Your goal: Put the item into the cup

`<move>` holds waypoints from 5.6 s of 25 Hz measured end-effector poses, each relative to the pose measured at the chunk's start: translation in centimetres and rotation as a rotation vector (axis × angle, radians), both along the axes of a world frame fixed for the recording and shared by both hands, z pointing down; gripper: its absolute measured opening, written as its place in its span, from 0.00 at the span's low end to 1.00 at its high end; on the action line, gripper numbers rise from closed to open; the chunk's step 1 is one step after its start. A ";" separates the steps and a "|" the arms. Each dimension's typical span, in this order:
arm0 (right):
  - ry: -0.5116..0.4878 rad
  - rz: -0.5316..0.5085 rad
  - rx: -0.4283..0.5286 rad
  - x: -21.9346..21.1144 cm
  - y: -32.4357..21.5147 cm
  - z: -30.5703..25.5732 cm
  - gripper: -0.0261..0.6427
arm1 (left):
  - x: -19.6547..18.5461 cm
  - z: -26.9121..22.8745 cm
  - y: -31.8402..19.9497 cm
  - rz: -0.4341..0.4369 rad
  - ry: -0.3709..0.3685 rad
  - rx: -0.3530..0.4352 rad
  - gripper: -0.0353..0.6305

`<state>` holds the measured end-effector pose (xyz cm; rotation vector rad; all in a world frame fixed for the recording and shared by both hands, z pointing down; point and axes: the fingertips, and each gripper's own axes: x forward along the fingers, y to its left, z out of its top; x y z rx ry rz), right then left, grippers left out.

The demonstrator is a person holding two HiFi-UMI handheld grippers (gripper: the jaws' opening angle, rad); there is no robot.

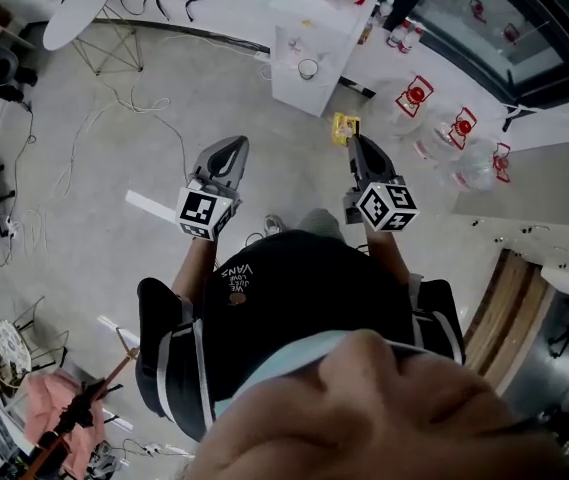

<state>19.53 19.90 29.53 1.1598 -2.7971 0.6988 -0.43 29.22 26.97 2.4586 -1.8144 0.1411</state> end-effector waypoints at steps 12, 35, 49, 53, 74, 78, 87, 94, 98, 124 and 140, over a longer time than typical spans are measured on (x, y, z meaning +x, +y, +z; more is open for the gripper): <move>0.050 0.031 -0.014 -2.0 -7.6 0.8 0.10 | -2.9 1.0 -8.7 0.026 0.029 -0.020 0.08; 0.070 -0.036 -0.048 -5.8 -23.9 3.3 0.10 | -3.9 4.9 -28.2 0.065 0.011 -0.066 0.08; 0.055 0.265 -0.119 -12.0 -28.3 6.8 0.10 | -8.5 10.8 -37.8 0.424 -0.077 -0.137 0.08; 0.058 0.301 -0.144 -12.9 -30.1 9.6 0.10 | -9.1 15.7 -40.0 0.470 -0.131 -0.173 0.08; 0.129 0.295 -0.212 -15.8 -36.3 28.2 0.10 | -6.7 37.5 -46.1 0.545 -0.196 -0.291 0.09; 0.148 0.286 -0.215 -16.8 -37.1 31.1 0.10 | -7.3 40.9 -46.8 0.546 -0.208 -0.326 0.09; 0.207 0.270 -0.213 -18.8 -38.9 36.0 0.10 | -8.3 45.6 -49.2 0.562 -0.248 -0.351 0.09; 0.283 0.222 -0.167 -20.1 -40.2 38.3 0.10 | -8.1 48.2 -50.2 0.605 -0.280 -0.357 0.09; 0.285 0.233 -0.165 -20.2 -41.2 39.1 0.10 | -7.6 49.5 -50.8 0.633 -0.295 -0.360 0.09; 0.343 0.231 -0.059 -20.6 -43.5 41.8 0.10 | -6.1 55.3 -52.3 0.796 -0.442 -0.360 0.30; 0.399 0.183 -0.047 -21.6 -43.9 43.3 0.10 | -5.9 56.1 -52.9 0.790 -0.443 -0.360 0.19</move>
